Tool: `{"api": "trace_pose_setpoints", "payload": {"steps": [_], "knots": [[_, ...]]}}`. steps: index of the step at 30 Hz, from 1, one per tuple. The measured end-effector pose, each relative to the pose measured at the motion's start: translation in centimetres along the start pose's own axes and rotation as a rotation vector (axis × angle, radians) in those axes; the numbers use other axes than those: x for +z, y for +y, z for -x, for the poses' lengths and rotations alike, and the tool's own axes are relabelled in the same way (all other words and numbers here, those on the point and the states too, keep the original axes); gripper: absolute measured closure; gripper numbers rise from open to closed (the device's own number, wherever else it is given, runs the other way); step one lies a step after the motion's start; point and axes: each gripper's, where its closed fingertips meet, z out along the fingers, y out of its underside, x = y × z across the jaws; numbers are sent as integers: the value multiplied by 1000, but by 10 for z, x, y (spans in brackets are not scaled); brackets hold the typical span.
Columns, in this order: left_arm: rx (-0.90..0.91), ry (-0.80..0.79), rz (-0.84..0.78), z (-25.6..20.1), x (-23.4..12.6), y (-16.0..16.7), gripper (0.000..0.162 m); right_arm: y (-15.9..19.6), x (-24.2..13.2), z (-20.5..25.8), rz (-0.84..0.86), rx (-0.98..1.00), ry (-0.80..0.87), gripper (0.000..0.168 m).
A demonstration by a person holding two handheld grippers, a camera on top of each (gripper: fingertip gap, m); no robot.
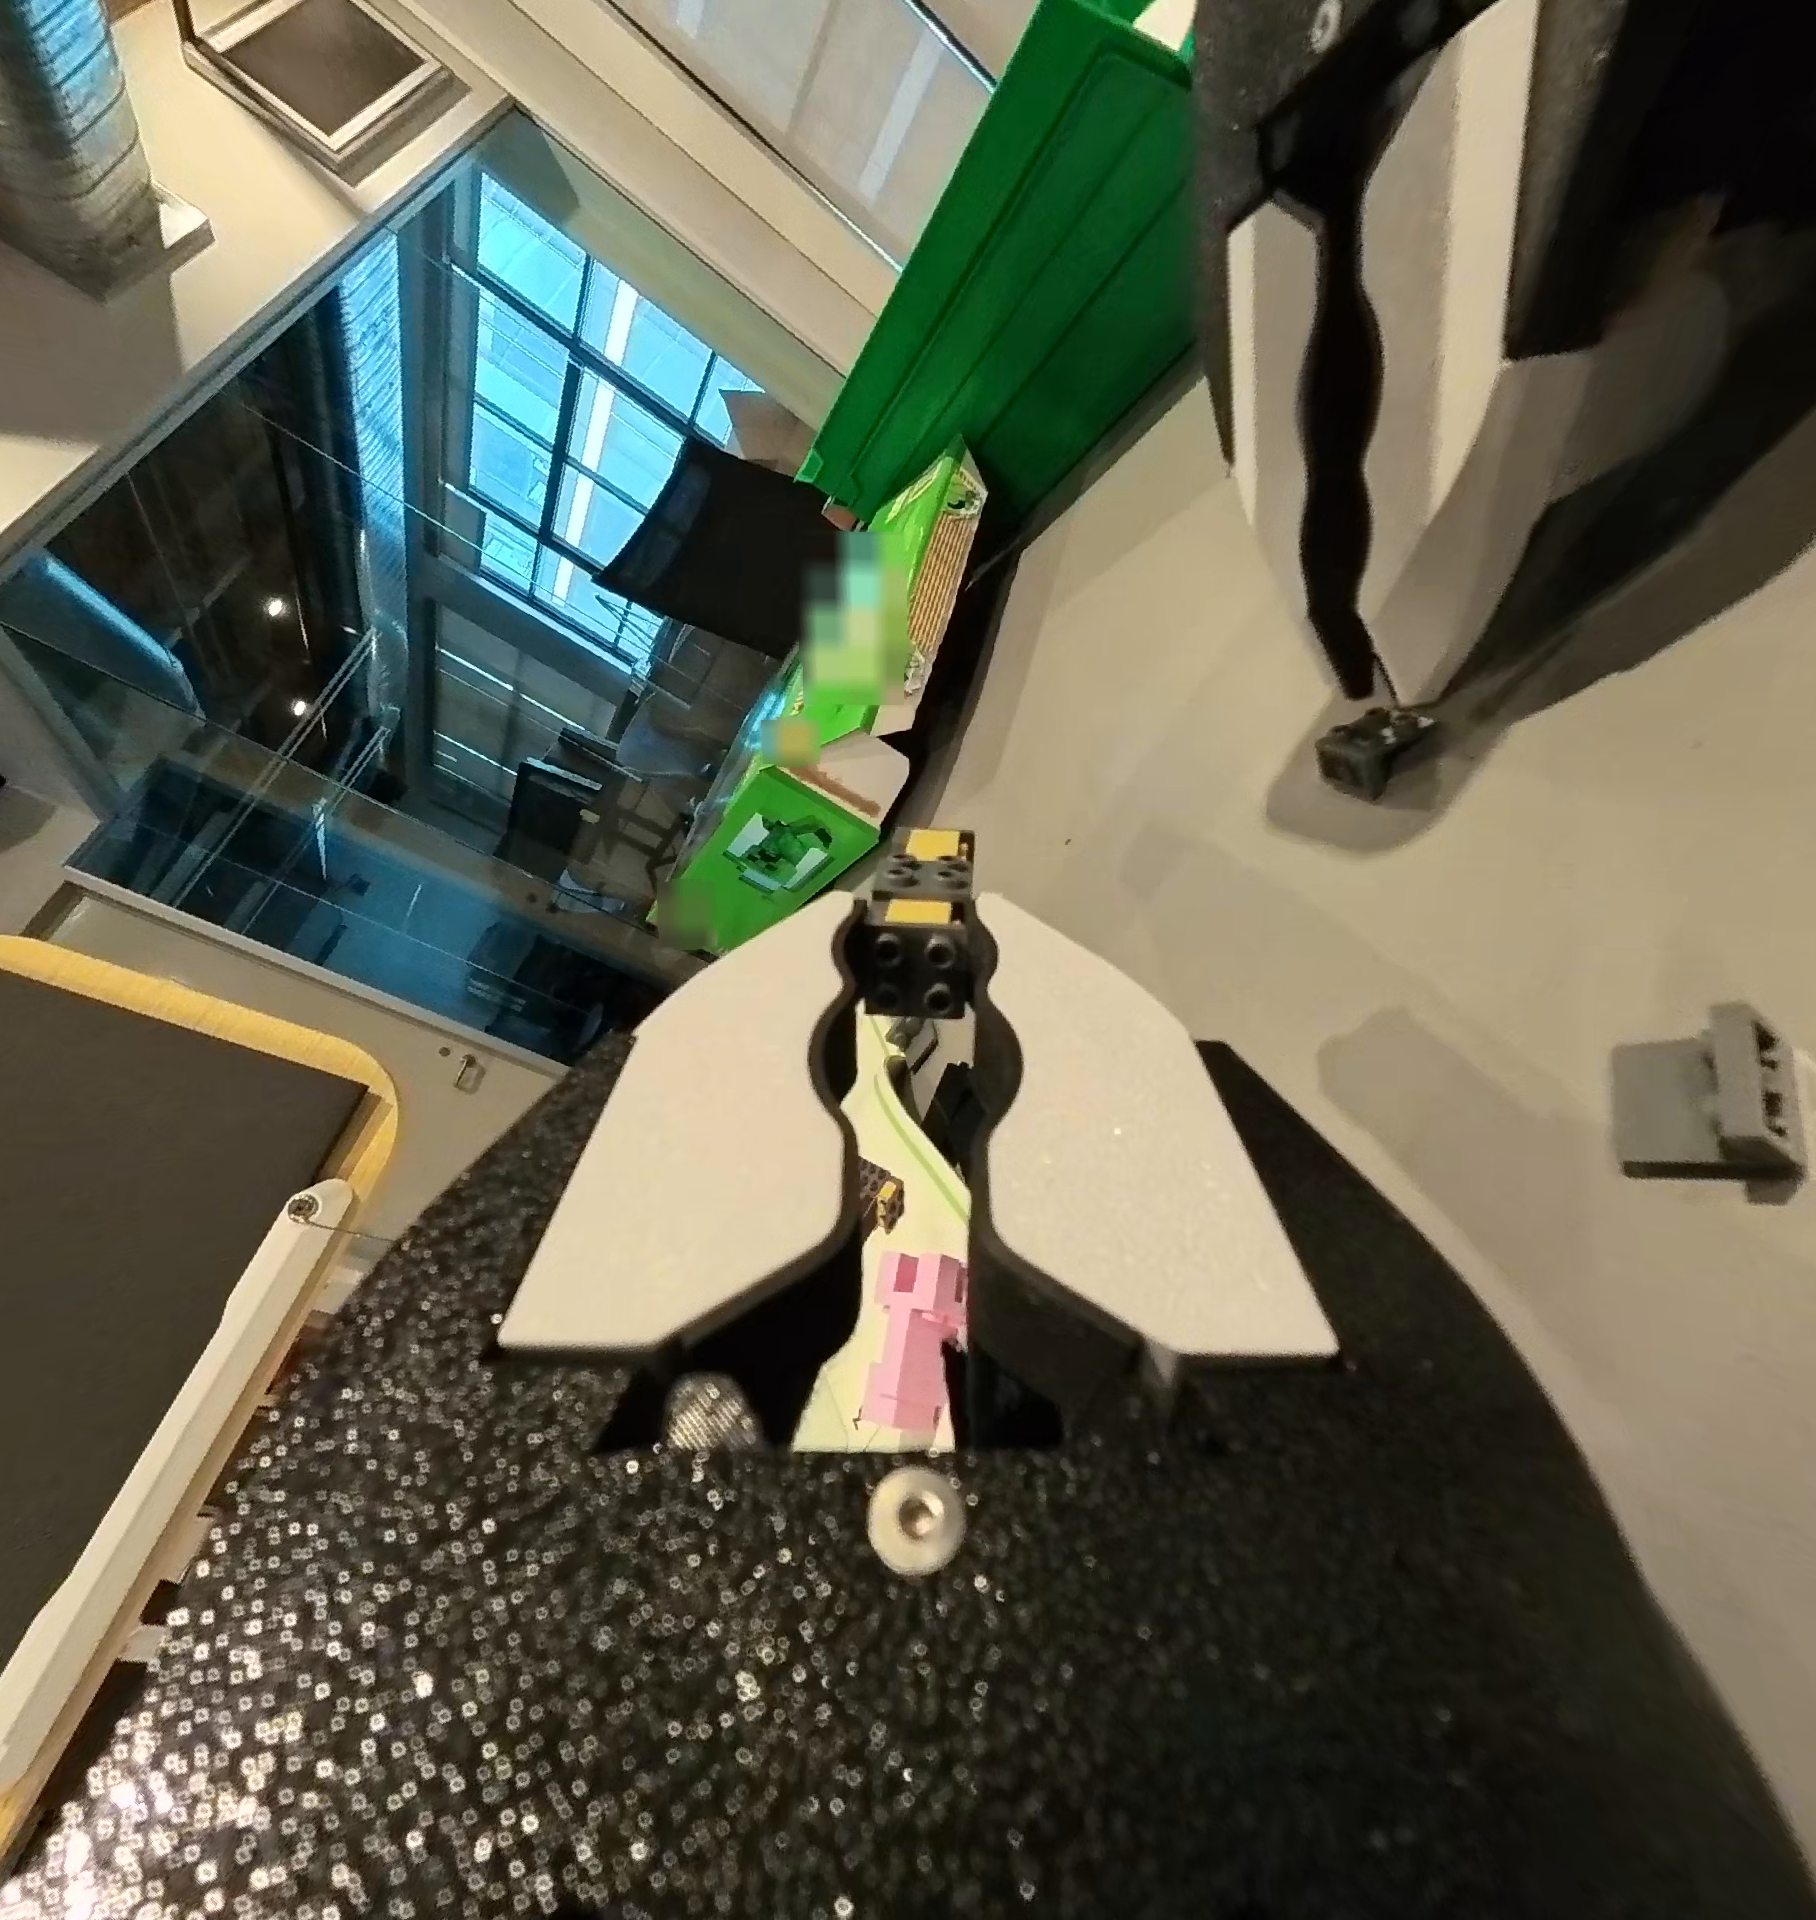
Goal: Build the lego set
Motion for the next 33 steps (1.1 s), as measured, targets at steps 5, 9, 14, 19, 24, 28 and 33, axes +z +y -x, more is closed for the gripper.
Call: {"api": "trace_pose_setpoints", "payload": {"steps": [5,9,14,19,24,28,33], "knots": [[-1,5,1,-1,0,1,145,-1,3,0,-14,9,11,153],[-2,8,1,-1,0,1,145,-1,3,-1,-4,0,27,154],[-2,10,1,-1,0,1,145,0,4,-1,10,-21,34,156],[-2,11,1,-2,0,1,145,0,5,-1,14,-19,35,157],[-2,13,2,-2,0,1,145,0,5,-2,16,-25,42,167],[-1,14,2,-2,0,1,145,0,4,-4,10,-14,54,160],[-1,16,3,-3,1,1,145,-3,7,-6,23,132,88,141]]}}
